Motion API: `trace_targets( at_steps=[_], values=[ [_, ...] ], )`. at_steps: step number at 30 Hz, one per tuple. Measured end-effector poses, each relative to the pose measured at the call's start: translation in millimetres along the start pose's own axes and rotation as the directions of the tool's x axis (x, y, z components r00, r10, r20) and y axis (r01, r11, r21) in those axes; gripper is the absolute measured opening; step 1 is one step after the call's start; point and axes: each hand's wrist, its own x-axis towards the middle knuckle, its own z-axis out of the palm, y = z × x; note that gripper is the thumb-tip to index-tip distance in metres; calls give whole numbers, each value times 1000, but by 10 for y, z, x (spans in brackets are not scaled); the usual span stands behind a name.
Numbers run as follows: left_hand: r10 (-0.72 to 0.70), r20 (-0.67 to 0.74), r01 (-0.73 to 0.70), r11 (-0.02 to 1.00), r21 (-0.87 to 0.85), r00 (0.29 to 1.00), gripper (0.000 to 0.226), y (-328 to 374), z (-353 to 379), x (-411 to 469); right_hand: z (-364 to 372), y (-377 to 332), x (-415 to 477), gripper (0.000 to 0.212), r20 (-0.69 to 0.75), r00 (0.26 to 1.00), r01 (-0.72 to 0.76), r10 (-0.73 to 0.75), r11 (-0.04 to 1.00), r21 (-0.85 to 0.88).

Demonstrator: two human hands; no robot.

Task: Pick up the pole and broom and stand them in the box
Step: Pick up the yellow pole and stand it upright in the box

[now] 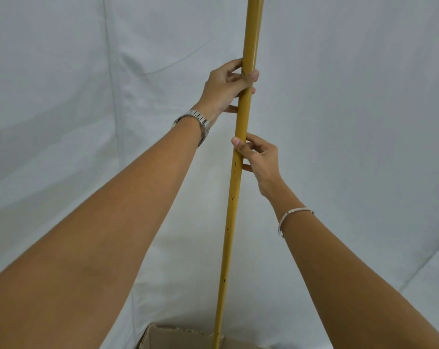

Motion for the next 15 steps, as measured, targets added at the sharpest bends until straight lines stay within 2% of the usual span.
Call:
trace_targets(
  at_steps=[3,6,11,15],
  values=[
    [-36,55,35,999,21,998,54,-92,-48,28,-112,102,13,36,144,986,-84,83,996,0],
    [-81,105,75,995,58,991,60,-174,-105,39,-195,268,-34,34,237,954,-150,185,976,-158],
    [-56,91,54,998,30,994,60,-171,-55,128,-234,318,55,28,213,964,-125,157,980,-156],
    [-42,66,42,999,16,997,62,-149,63,230,-297,341,183,31,176,976,-107,131,985,-139]
  ],
)
